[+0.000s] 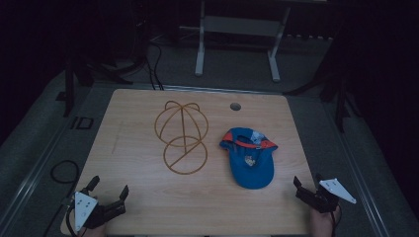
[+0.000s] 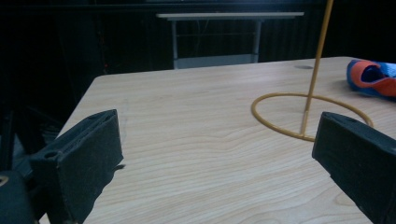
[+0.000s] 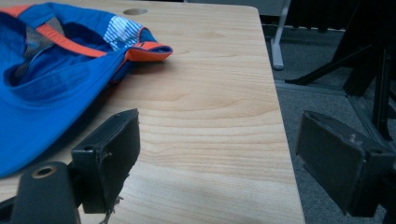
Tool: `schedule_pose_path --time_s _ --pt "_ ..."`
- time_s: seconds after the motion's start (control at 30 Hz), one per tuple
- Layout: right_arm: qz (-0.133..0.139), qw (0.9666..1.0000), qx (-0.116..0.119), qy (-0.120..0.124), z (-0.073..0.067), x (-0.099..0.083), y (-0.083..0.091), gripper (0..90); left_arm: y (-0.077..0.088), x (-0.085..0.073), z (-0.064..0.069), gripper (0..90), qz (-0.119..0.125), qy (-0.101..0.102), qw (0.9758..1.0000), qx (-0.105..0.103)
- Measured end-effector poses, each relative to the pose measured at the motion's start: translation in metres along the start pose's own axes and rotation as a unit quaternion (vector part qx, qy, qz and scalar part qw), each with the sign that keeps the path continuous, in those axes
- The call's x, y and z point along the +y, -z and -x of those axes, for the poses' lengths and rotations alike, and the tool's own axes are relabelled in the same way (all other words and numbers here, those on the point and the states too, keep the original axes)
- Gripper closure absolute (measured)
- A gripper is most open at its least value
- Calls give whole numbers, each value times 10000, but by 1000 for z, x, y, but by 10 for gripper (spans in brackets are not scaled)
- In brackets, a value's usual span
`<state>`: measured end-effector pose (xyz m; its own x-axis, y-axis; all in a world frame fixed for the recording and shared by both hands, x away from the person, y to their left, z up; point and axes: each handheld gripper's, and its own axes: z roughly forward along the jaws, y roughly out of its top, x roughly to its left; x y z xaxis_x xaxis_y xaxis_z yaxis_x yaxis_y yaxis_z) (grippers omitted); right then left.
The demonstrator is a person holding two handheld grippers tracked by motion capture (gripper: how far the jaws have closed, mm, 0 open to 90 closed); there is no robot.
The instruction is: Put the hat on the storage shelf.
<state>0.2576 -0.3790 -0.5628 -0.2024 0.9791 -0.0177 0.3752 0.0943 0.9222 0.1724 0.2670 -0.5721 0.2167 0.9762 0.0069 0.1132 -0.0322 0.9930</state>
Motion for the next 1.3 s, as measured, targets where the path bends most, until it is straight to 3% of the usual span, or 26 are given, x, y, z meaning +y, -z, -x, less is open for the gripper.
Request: schedule_pose_path --time_s 0.17,0.27,0.5,0.57,0.73,0.97,1.07,1.13,1.27,1.3 --pt "-40 9999 16 96 -2 0 -1 139 0 0 2 19 -46 -55 10000 -41" --pt "-46 10000 49 35 -1 0 0 139 -1 1 6 19 -46 -199 9998 -33" --pt "-203 9994 247 100 -6 9 -1 150 -1 5 11 18 13 -2 9997 -255" --pt "-163 9995 235 152 -7 16 -1 149 0 7 13 19 -21 -50 9997 -258" --pt "-225 9983 528 55 -8 41 -2 132 -1 7 16 19 -77 77 9994 -331" --pt "-127 9967 802 72 -10 76 -9 126 -3 7 23 18 -122 50 9992 -386" --pt "-224 9948 974 192 -13 94 -15 129 -5 6 26 19 -190 84 9983 -538" --pt "-267 9960 791 325 -17 104 -19 129 -6 6 28 19 -193 111 9978 -626" --pt "-273 9914 1221 374 -23 116 -28 131 -6 7 30 19 -205 109 9976 -654" --pt "-284 9913 1206 449 -26 119 -30 132 -6 7 30 19 -218 116 9974 -673"
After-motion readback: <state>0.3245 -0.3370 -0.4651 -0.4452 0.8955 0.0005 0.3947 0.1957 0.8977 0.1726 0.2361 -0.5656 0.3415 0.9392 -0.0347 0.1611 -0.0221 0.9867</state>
